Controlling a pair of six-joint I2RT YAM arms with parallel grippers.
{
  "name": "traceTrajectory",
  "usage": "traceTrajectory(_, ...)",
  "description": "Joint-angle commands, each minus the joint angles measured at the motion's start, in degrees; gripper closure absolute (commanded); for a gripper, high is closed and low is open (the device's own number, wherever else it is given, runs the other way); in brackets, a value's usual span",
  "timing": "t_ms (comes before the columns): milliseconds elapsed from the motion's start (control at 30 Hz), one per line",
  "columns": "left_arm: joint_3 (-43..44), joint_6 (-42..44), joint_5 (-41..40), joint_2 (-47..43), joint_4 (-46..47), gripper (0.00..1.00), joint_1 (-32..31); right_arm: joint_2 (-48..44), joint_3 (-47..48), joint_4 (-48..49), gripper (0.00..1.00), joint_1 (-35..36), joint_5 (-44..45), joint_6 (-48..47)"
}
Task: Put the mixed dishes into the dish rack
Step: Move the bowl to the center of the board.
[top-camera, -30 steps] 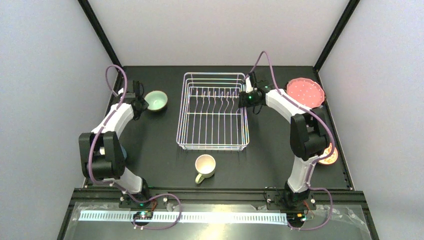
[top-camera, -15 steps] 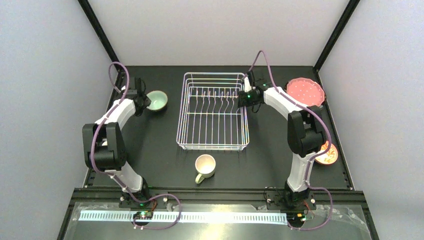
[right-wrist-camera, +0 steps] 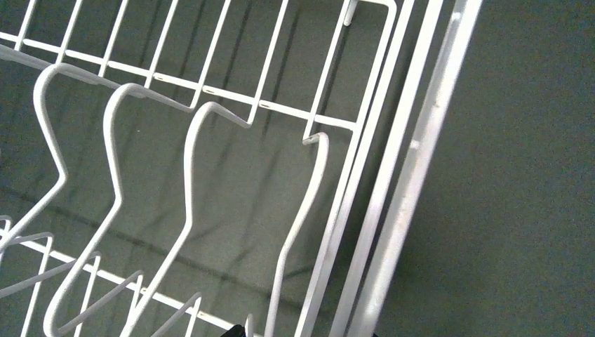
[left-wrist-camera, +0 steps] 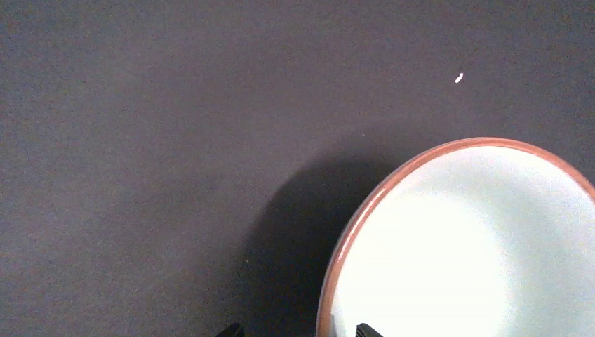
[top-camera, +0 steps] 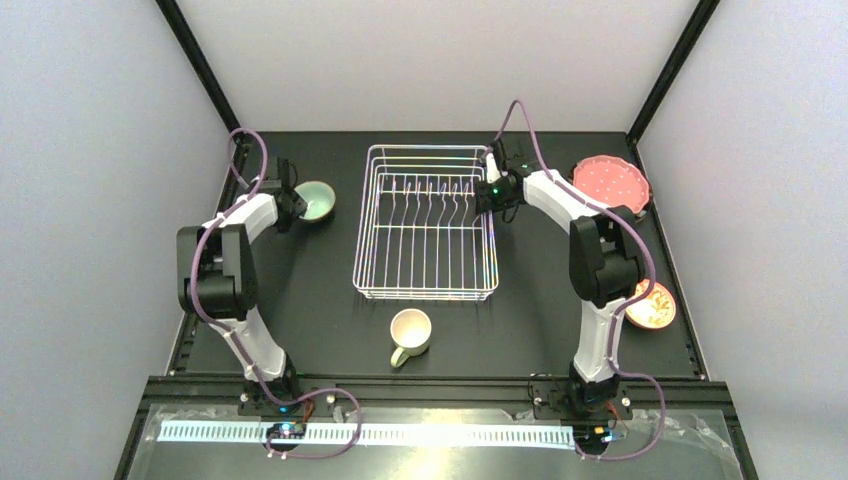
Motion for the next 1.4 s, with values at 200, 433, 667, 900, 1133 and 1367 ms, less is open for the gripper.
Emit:
traceTrajectory(200,2.71,-2.35,-0.63,4.09,3.53,0.19,0.35,2.07,4.5,-2.79,0.13,0.31,1.26,-1.53)
traceTrajectory(433,2.71,-3.19,-3.11,3.72,2.03,0.55,0.3,2.81,6.65,-3.96,0.13,0.27,1.97,-2.06)
traceTrajectory(667,2.02,-2.43,-7.61,1.89,-1.38,0.66,0.33,3.21,7.05,-4.07,0.13,0.31,1.93,-1.8)
traceTrajectory(900,-1.41,-2.23,-11.44,-1.26,-3.41,0.68,1.23,2.93,6.53,-4.07,0.13,0.32,2.04,-1.69)
traceTrajectory(1133,-5.97,-2.34,-12.9,-5.2,-3.85,0.68,3.5,2.76,6.44,-4.34,0.13,0.29,2.19,-1.64)
traceTrajectory(1367,-7.38,-1.14,-11.16,-6.66,-3.25,0.54,5.28,3.26,6.77,-4.33,0.13,0.31,1.44,-1.32)
